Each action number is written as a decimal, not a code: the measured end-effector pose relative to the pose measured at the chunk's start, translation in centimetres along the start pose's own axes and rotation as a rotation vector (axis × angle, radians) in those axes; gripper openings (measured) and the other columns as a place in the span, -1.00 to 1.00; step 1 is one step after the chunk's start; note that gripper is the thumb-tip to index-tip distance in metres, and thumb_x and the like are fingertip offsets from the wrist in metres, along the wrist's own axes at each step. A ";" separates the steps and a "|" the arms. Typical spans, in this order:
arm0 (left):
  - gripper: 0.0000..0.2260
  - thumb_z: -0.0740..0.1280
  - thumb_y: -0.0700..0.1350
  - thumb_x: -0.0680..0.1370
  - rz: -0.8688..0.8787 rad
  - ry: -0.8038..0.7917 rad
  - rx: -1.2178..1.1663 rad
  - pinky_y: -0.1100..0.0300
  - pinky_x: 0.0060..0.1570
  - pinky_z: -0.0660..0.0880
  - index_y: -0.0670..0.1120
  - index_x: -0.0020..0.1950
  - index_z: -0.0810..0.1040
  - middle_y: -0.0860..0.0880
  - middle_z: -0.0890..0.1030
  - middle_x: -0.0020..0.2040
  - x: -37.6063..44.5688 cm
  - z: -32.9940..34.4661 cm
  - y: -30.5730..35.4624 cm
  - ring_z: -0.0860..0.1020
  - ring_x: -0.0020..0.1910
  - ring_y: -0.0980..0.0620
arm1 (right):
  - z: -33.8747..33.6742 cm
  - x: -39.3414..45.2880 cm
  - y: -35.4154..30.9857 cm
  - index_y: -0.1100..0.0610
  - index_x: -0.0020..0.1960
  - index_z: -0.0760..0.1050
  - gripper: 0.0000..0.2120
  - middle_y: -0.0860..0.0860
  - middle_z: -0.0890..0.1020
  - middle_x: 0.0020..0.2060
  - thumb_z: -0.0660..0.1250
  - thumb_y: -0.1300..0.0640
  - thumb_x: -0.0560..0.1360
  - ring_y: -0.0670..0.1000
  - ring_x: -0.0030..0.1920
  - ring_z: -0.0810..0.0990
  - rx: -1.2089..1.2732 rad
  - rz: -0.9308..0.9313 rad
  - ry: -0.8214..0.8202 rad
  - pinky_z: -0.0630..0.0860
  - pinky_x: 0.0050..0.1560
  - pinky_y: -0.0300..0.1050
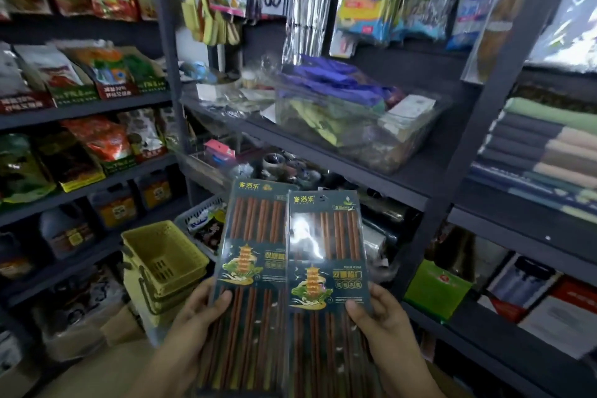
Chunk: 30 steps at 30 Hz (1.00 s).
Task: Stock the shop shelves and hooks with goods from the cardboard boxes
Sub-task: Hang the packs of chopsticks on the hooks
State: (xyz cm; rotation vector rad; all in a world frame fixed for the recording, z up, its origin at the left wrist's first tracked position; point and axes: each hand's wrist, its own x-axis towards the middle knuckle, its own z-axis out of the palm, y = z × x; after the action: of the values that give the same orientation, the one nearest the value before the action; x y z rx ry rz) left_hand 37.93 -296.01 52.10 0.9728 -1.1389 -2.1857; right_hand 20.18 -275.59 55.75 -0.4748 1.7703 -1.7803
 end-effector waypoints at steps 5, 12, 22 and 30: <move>-0.84 0.38 -0.13 0.47 0.111 -0.062 0.085 -0.03 0.01 0.53 0.02 0.04 0.61 -0.10 0.69 -0.02 4.2 -3.5 7.7 0.62 -0.02 -0.16 | 7.5 2.5 -2.4 0.06 0.12 0.51 -0.74 -0.01 0.70 -0.03 0.39 0.28 0.47 -0.08 0.00 0.66 0.005 -0.099 0.096 0.53 -0.11 -0.31; -0.76 0.39 -0.05 0.45 0.153 -0.190 0.154 -0.07 0.03 0.53 -0.03 0.10 0.60 -0.12 0.68 0.02 7.6 -4.9 16.7 0.63 0.01 -0.18 | 13.5 4.5 -7.3 0.01 0.10 0.52 -0.74 -0.20 0.71 -0.15 0.38 0.27 0.47 -0.20 -0.10 0.66 0.044 -0.252 0.210 0.50 0.03 -0.20; -0.82 0.30 -0.19 0.54 0.328 -0.264 0.066 0.06 -0.12 0.58 -0.15 0.12 0.58 -0.15 0.69 -0.05 9.1 0.1 23.8 0.65 -0.17 -0.07 | 12.0 6.4 -16.1 0.03 0.13 0.54 -0.78 -0.03 0.72 -0.10 0.35 0.22 0.51 0.01 -0.08 0.70 -0.041 -0.450 0.303 0.59 0.02 0.00; -0.87 0.32 -0.17 0.54 0.403 -0.357 0.028 0.19 -0.41 0.57 -0.14 0.05 0.59 -0.13 0.69 -0.15 11.1 4.4 30.5 0.67 -0.30 -0.02 | 12.2 9.7 -22.8 0.09 0.20 0.51 -0.73 0.04 0.72 -0.05 0.37 0.17 0.50 0.12 -0.02 0.69 -0.030 -0.531 0.309 0.54 0.15 0.21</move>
State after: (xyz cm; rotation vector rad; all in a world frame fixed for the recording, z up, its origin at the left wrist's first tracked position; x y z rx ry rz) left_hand 30.42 -317.77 75.44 0.3226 -1.3879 -2.0534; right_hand 16.85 -292.26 77.52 -0.7722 2.0121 -2.2923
